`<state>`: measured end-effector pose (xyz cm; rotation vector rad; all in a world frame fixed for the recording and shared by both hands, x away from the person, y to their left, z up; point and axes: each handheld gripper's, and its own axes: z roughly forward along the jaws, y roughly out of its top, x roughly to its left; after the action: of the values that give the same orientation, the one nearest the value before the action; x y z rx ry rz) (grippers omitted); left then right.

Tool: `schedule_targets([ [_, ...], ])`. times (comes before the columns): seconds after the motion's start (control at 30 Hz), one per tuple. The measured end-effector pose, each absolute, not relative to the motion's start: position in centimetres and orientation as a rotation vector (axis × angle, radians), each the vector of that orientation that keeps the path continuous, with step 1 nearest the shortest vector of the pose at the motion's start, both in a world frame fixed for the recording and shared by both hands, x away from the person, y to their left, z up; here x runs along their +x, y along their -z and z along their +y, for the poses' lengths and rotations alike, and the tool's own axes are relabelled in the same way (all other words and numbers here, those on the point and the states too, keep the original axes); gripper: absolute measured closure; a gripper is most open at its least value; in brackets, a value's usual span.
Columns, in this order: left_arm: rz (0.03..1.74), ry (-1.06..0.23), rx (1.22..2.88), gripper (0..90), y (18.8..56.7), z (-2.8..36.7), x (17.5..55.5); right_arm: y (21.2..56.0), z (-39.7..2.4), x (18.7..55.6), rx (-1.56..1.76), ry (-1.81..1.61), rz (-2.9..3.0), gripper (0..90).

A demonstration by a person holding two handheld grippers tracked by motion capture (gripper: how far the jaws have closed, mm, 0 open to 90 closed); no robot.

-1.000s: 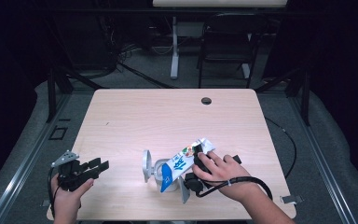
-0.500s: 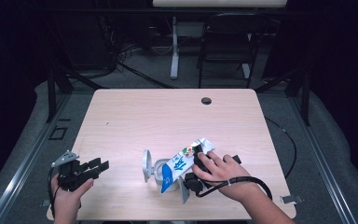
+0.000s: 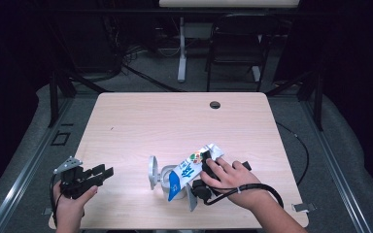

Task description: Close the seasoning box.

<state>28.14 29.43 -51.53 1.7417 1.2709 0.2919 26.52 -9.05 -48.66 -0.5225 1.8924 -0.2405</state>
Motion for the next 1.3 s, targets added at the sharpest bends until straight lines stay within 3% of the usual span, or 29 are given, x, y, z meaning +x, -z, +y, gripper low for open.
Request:
schedule_targets([
  [1.3,1.274,-0.295,1.735,53.9,51.58,29.49,28.15,48.59,-8.77,26.23,-0.549,0.246,1.86,70.7],
])
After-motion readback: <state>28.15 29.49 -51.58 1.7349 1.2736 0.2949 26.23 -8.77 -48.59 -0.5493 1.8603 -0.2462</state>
